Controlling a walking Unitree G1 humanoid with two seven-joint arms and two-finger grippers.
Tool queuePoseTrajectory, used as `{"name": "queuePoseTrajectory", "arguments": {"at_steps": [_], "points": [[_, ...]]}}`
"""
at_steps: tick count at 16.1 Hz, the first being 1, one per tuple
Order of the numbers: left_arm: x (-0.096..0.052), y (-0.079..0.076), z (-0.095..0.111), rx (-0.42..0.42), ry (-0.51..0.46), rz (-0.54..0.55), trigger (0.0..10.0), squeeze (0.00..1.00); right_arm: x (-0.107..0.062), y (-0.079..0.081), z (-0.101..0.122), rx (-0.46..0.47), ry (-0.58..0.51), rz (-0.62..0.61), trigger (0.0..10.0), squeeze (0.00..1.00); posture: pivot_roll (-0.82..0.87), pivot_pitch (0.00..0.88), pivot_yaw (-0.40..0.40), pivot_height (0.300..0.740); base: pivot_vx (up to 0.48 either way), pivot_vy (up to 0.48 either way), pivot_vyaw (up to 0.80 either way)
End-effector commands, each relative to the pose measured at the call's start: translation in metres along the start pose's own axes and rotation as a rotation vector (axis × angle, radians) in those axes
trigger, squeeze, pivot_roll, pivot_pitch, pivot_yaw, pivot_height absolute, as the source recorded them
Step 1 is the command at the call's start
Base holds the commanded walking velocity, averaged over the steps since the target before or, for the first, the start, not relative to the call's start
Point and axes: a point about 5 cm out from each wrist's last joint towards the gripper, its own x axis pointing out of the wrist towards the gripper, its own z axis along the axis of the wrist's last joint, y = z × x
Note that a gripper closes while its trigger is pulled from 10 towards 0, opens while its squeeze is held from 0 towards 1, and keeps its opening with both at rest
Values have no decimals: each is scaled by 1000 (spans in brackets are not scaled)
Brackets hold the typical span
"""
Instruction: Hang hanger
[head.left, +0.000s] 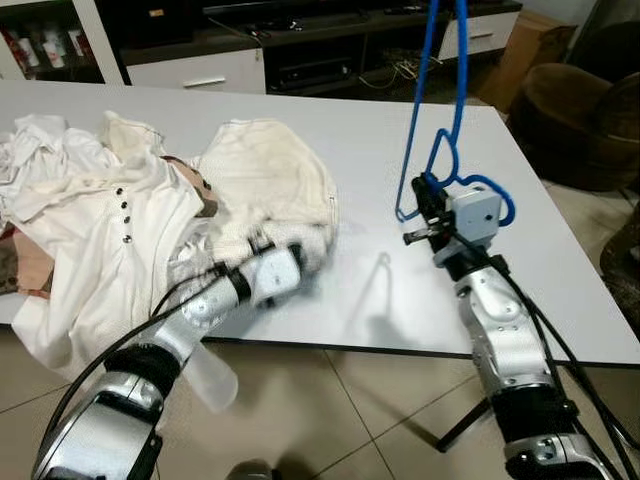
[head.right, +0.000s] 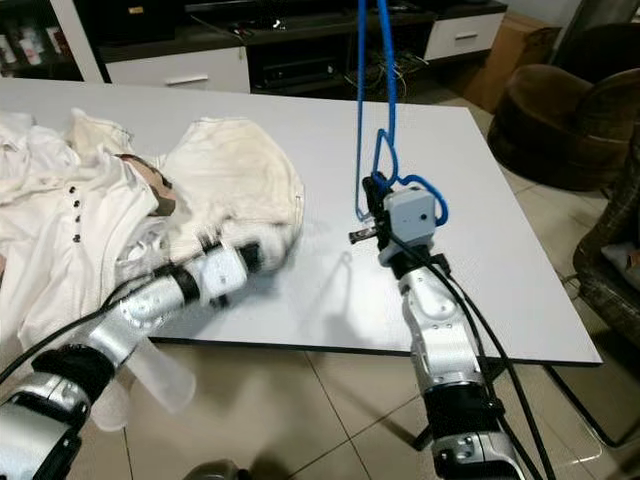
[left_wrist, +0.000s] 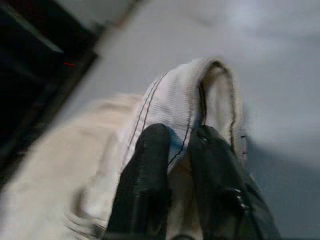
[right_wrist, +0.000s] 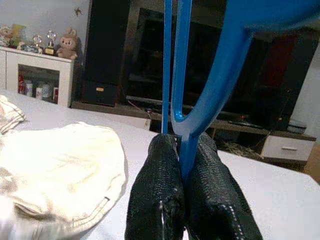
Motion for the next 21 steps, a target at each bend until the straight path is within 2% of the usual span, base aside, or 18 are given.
{"name": "queuePoseTrajectory", "arguments": {"at_steps": [1, 4, 6, 10, 11, 12, 14, 16, 20, 21], "points": [[5, 17, 12, 13, -57, 81, 0, 0, -1, -3, 2, 9, -3, -7, 10000, 0, 119, 0, -2, 740, 0, 0, 0], [5, 21, 17, 20, -97, 125, 0, 0, -3, -3, 2, 8, 0, -4, 10000, 0, 114, 0, -2, 740, 0, 0, 0], [6, 28, 22, -10, -127, 189, 0, 0, -4, -5, 4, 4, 0, -1, 10000, 0, 111, 0, -2, 740, 0, 0, 0], [6, 48, 28, -14, -155, 261, 0, 0, -12, -15, 9, -10, 26, 117, 10000, 0, 114, 1, -4, 740, 0, 0, 0], [5, 53, 29, -14, -157, 276, 0, 0, -16, -17, 10, -3, 50, 174, 10000, 0, 112, 1, 0, 740, 0, 0, 0], [5, 60, 29, -15, -158, 291, 0, 0, -27, -10, 9, -11, 101, 348, 10000, 0, 107, 0, 5, 740, 0, 0, 0], [5, 65, 31, -12, -163, 300, 0, 0, -46, 3, 5, -41, 181, 557, 10000, 0, 103, 0, 8, 740, 0, 0, 0], [6, 67, 33, -6, -167, 303, 0, 0, -64, 10, -5, -76, 289, 702, 10000, 0, 98, 1, 10, 740, 0, 0, 0], [8, 67, 36, 0, -180, 298, 0, 0, -80, 13, -8, -138, 394, 861, 10000, 0, 96, 2, 11, 740, 0, 0, 0], [8, 68, 37, 3, -188, 302, 0, 0, -78, 11, -5, -220, 403, 884, 10000, 0, 97, 2, 10, 740, 0, 0, 0]]}}
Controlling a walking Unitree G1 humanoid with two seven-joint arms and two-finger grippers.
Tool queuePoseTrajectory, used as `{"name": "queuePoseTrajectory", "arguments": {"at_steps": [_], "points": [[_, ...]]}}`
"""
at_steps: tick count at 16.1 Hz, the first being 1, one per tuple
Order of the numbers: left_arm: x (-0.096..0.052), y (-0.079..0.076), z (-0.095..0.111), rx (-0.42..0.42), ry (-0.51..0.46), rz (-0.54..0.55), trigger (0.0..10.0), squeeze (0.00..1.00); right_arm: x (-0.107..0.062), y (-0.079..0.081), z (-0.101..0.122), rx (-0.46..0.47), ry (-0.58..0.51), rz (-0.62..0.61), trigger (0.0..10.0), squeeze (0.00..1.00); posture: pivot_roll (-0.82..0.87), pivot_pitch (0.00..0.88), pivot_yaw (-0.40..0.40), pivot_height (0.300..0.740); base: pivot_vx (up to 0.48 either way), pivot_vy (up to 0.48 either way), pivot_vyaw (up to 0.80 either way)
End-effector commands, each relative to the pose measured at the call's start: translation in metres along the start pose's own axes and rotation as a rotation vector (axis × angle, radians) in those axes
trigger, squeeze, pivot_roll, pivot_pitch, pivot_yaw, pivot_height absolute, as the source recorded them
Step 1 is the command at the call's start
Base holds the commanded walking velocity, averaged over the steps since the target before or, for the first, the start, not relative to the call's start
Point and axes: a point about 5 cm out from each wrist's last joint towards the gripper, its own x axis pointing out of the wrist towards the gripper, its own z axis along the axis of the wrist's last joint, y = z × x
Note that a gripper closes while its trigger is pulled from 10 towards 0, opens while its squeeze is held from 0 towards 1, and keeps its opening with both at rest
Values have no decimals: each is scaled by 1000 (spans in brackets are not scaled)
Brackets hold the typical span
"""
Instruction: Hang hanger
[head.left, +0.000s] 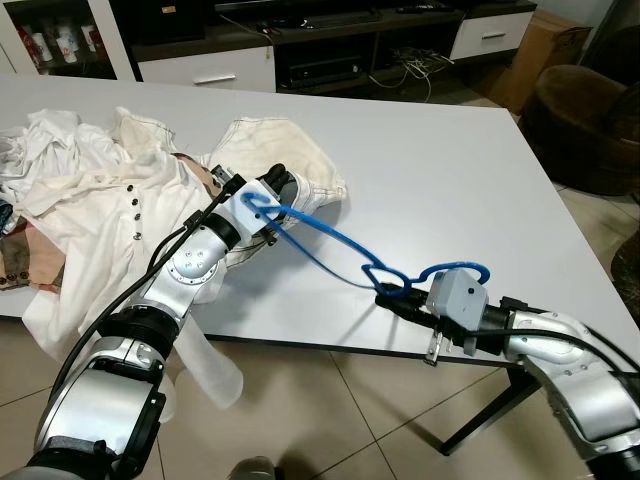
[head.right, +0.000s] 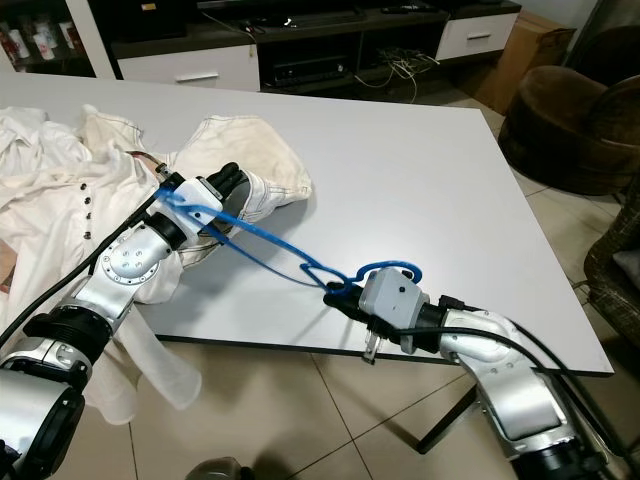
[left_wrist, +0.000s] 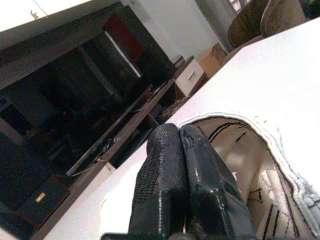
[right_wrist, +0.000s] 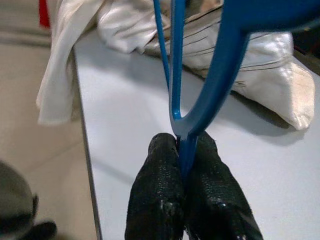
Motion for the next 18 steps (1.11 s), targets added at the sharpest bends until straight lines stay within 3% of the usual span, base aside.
{"name": "queuePoseTrajectory", "arguments": {"at_steps": [1, 3, 5, 9, 10, 14, 18], "points": [[9, 10, 12, 19, -56, 27, 0, 0, 0, -8, -12, -71, 101, -48, 10000, 0, 97, 2, 10, 740, 0, 0, 0], [10, 12, 13, 19, -63, 36, 0, 0, 0, -29, -12, -148, 120, -206, 10000, 0, 97, 2, 10, 740, 0, 0, 0], [10, 14, 14, 19, -65, 48, 0, 0, -6, -48, -8, -281, 150, -343, 10000, 0, 105, 0, 6, 740, 0, 0, 0], [10, 18, 17, 29, -87, 65, 0, 0, -18, -63, -4, -403, 162, -448, 10000, 0, 106, 0, 8, 740, 0, 0, 0], [11, 21, 20, 42, -102, 75, 0, 0, -23, -68, -7, -503, 196, -478, 10000, 0, 103, 0, 11, 740, 0, 0, 0], [13, 24, 22, 65, -109, 82, 0, 0, -25, -63, -17, -635, 272, -404, 10000, 0, 97, 0, 16, 740, 0, 0, 0], [16, 26, 29, 76, -147, 96, 196, 0, -7, -48, -18, -707, 251, -305, 10000, 0, 98, 0, 15, 740, 0, 0, 0]]}}
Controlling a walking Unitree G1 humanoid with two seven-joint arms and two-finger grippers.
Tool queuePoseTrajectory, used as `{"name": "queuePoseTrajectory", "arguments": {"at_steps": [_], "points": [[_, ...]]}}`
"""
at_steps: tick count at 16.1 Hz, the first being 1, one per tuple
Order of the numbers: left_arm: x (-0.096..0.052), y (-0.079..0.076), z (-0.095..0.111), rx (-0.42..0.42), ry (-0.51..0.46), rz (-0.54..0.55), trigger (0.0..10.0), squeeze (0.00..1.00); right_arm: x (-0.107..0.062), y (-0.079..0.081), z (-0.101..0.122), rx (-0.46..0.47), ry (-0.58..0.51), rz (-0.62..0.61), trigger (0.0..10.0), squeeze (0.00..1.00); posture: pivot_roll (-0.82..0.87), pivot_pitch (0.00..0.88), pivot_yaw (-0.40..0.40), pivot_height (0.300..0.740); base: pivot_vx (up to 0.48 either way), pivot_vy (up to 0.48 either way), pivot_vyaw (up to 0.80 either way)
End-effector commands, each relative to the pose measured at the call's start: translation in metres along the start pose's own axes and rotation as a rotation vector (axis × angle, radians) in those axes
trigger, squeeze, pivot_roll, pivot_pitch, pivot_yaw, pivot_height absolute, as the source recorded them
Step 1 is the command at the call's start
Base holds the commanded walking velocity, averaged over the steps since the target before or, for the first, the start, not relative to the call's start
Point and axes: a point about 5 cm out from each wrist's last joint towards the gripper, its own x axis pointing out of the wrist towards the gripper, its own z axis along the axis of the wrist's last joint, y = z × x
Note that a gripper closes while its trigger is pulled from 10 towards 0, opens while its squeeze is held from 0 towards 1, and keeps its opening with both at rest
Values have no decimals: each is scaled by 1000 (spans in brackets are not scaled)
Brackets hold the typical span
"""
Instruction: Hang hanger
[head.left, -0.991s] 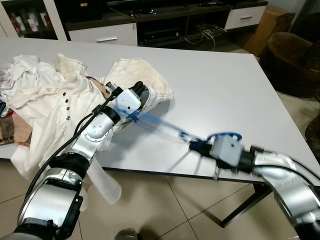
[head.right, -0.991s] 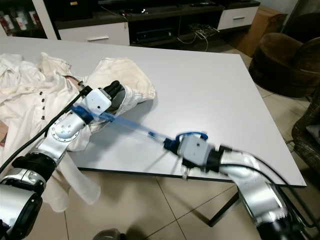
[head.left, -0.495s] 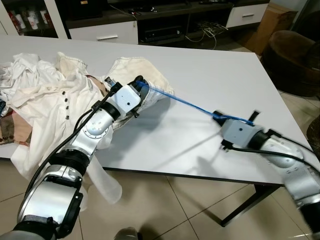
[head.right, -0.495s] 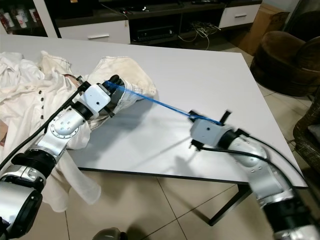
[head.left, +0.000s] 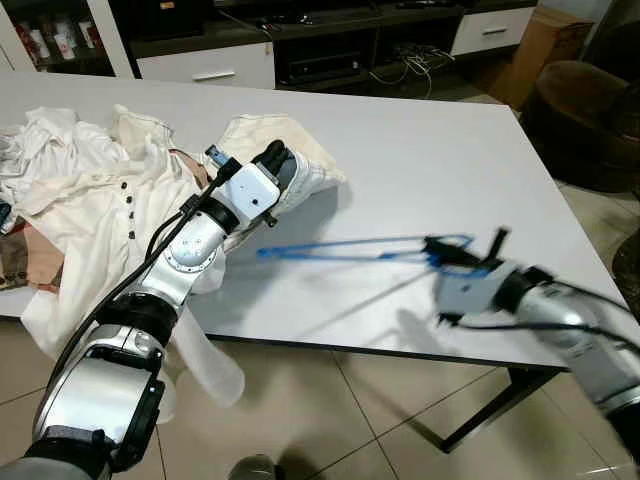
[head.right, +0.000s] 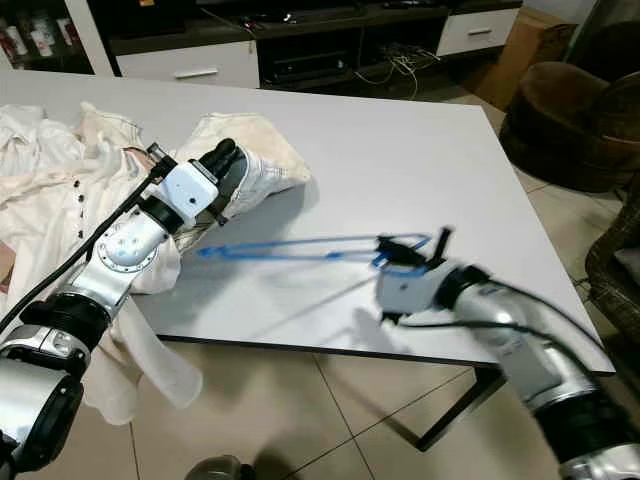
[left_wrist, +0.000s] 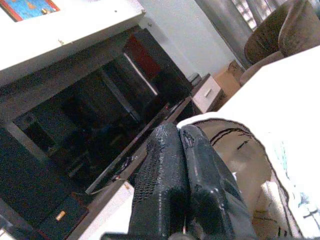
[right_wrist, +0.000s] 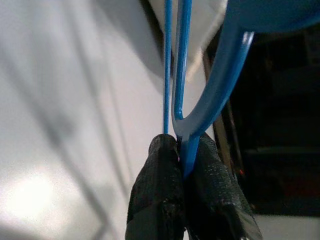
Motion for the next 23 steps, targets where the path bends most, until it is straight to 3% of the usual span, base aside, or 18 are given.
{"name": "queuePoseTrajectory", "arguments": {"at_steps": [1, 3, 6, 9, 14, 15, 16, 17, 18, 23], "points": [[11, 9, 13, 26, -65, 23, 314, 0, 3, -3, 4, -20, -20, -4, 10000, 0, 103, 0, 15, 740, 0, 0, 0], [13, 5, 14, 24, -66, 14, 1451, 0, 9, 4, 15, -20, -62, 38, 10000, 0, 103, 0, 15, 740, 0, 0, 0], [20, -2, 20, 22, -81, -8, 2275, 0, 22, 12, 29, -15, -96, 45, 10000, 0, 102, 0, 14, 740, 0, 0, 0], [25, -8, 23, 38, -95, -39, 3451, 0, 32, 15, 32, -18, -70, 35, 10000, 0, 100, 0, 14, 740, 0, 0, 0], [29, -14, 27, 36, -108, -53, 4549, 0, 44, 17, 33, -24, 6, 10, 10000, 0, 98, 0, 13, 740, 0, 0, 0], [30, -16, 29, 36, -113, -55, 5804, 0, 45, 18, 32, -27, 27, 14, 10000, 0, 99, 0, 13, 740, 0, 0, 0], [31, -17, 30, 37, -117, -58, 8039, 0, 46, 19, 30, -34, 53, 19, 10000, 0, 99, 0, 13, 740, 0, 0, 0], [31, -18, 30, 36, -120, -60, 9333, 0, 47, 19, 29, -39, 69, 18, 10000, 0, 97, 0, 13, 740, 0, 0, 0], [32, -20, 31, 35, -123, -63, 9922, 0, 49, 18, 28, -43, 91, 13, 10000, 0, 97, 0, 13, 740, 0, 0, 0], [32, -25, 32, 31, -127, -71, 10000, 0, 54, 19, 30, -59, 117, 13, 10000, 0, 98, 0, 12, 740, 0, 0, 0]]}}
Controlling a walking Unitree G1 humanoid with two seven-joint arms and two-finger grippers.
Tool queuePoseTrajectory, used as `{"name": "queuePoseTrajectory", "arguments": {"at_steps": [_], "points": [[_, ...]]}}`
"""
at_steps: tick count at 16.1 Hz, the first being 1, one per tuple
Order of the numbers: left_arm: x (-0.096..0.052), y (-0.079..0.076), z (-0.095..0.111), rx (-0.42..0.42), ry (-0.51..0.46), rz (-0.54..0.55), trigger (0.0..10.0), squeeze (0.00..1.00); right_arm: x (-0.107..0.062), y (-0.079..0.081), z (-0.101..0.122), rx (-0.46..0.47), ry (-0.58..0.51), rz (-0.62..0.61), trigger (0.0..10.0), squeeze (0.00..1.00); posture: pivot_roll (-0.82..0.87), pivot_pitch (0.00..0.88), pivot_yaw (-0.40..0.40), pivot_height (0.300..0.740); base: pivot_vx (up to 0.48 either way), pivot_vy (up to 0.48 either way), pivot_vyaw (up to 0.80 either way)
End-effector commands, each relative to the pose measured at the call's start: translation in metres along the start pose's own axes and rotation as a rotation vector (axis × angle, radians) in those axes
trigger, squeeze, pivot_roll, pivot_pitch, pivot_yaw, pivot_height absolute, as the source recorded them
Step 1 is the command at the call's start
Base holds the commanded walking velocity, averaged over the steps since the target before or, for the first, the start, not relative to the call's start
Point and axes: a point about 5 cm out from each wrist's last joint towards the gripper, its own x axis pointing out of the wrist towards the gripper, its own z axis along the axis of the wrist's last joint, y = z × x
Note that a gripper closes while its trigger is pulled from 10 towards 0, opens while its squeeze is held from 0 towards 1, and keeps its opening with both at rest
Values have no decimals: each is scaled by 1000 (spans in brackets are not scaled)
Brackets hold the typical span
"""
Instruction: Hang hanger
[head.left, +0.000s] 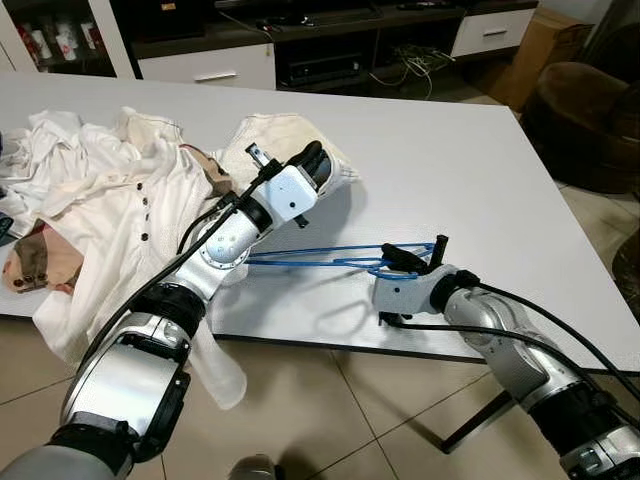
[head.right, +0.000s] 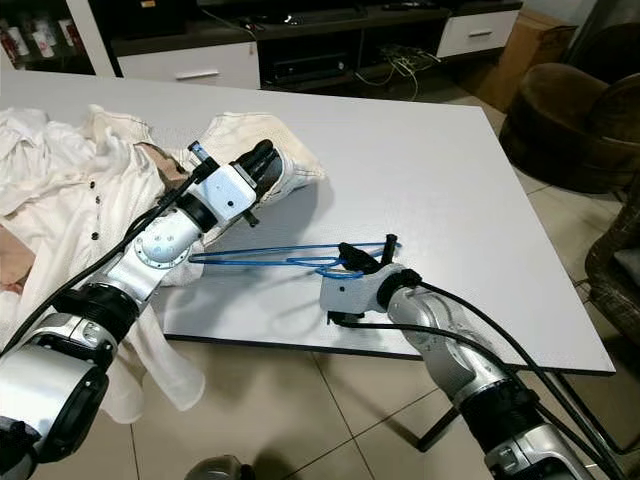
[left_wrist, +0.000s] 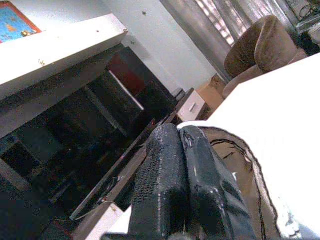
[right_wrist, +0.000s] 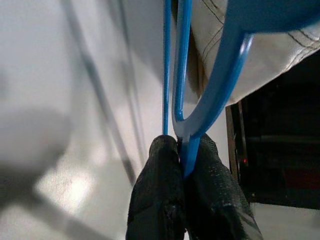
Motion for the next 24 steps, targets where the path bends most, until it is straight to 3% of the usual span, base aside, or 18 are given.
{"name": "queuePoseTrajectory", "arguments": {"at_steps": [1, 5, 10, 15, 18, 19, 20, 22, 23, 24], "points": [[9, 3, 13, 24, -66, 5, 10000, 0, 3, -3, 1, -29, 13, -4, 10000, 0, 101, 0, 10, 740, 0, 0, 0], [12, 5, 21, -30, -124, 31, 10000, 0, 6, -7, -9, -35, 98, -20, 10000, 0, 103, 1, 8, 740, 0, 0, 0], [9, -14, 27, -35, -179, -71, 10000, 0, 7, -16, -24, 1, 218, -81, 10000, 0, 105, 1, 6, 740, 0, 0, 0], [6, -21, 21, 18, -142, -106, 10000, 0, 5, -19, -30, 42, 267, -103, 10000, 0, 107, 5, 5, 740, 0, 0, 0], [5, -19, 16, -24, -98, -117, 10000, 0, 4, -19, -32, 60, 284, -110, 10000, 0, 106, 5, 4, 740, 0, 0, 0], [4, -18, 17, -8, -113, -111, 10000, 224, 4, -19, -33, 62, 288, -112, 10000, 0, 106, 5, 4, 740, 0, 0, 0], [4, -17, 18, 15, -122, -105, 10000, 1000, 4, -19, -33, 63, 289, -112, 10000, 0, 106, 4, 3, 740, 0, 0, 0], [3, -19, 19, 56, -132, -114, 10000, 1000, 4, -20, -34, 69, 291, -113, 10000, 0, 108, 3, 3, 740, 0, 0, 0], [4, -19, 19, 61, -128, -111, 10000, 718, 4, -20, -34, 70, 290, -113, 10000, 0, 108, 2, 3, 740, 0, 0, 0], [4, -16, 20, 67, -128, -93, 10000, 0, 4, -20, -34, 72, 290, -113, 10000, 0, 109, 1, 3, 740, 0, 0, 0]]}}
